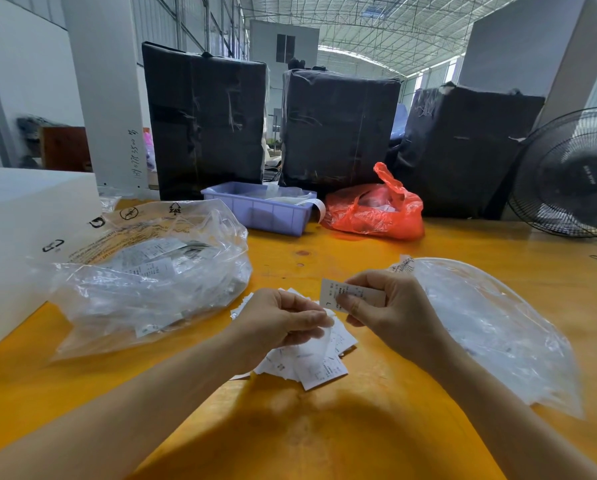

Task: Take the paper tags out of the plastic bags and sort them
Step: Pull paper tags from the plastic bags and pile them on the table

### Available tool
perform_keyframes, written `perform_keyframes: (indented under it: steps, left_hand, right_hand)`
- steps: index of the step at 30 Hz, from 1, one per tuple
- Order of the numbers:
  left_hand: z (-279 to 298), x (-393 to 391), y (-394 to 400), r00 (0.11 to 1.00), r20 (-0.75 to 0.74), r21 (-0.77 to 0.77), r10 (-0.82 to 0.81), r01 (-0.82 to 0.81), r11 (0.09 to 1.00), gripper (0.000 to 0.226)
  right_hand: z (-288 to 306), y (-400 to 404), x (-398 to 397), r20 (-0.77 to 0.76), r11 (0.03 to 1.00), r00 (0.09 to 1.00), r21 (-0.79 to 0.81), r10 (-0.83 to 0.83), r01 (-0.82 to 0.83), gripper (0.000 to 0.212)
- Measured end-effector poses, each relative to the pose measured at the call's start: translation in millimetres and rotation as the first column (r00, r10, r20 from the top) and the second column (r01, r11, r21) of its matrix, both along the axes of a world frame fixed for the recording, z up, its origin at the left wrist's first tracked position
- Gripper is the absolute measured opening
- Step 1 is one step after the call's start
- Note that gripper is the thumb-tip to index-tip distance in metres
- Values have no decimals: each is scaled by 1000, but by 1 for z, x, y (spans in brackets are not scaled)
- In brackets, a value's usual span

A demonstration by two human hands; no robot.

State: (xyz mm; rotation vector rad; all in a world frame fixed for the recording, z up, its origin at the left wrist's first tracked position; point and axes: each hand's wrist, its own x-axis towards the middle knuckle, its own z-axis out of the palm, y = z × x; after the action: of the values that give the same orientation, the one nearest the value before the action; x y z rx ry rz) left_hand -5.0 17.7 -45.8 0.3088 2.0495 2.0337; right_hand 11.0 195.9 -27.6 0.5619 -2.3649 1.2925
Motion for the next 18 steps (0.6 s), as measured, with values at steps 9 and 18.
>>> perform_keyframes:
  steps: [9, 18]
  left_hand:
    - [-1, 1, 0, 1000, -30, -31, -1, 0, 1000, 10]
    - [-1, 1, 0, 999, -50, -61, -6, 3, 998, 5]
  right_hand:
    - [-7, 0, -4, -75, 994, 997, 103, -21, 29, 13]
    - [-8, -2, -4, -185, 981, 982, 184, -31, 65, 7]
